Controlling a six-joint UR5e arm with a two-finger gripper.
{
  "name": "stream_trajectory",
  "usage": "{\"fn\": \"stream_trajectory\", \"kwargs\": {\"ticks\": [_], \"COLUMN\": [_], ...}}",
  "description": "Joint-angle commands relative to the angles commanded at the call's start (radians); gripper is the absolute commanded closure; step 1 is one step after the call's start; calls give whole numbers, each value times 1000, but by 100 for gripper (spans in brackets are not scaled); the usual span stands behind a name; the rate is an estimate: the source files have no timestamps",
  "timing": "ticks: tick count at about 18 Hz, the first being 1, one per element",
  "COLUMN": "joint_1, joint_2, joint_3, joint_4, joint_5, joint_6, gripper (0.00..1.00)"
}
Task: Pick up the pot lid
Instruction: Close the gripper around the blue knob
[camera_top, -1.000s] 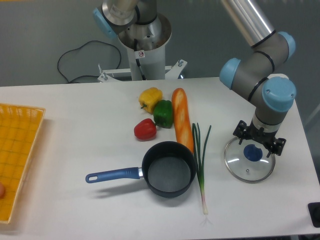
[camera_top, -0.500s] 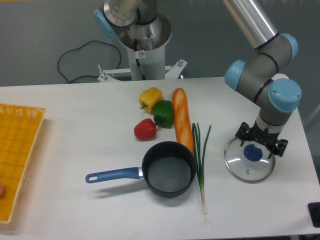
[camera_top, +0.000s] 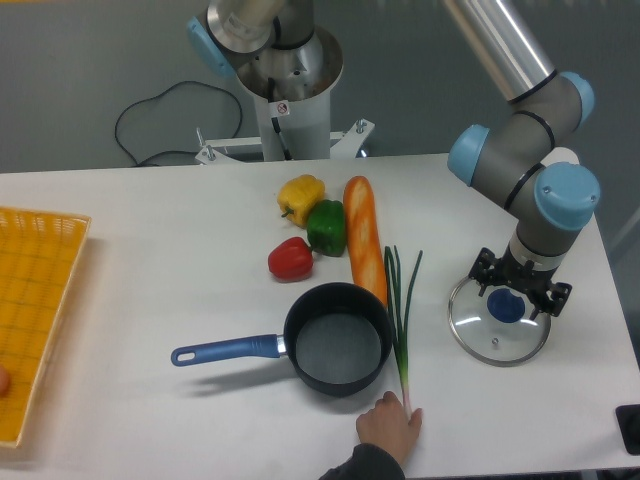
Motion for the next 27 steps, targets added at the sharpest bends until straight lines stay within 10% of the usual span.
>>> {"fn": "stream_trajectory", "kwargs": {"ticks": [18, 27], "joint_1": [2, 5], "joint_2": [3, 28], "joint_3": [0, 2], "joint_4": [0, -5], "joint_5": [0, -2], "joint_6": [3, 2], "gripper": [56, 61]}}
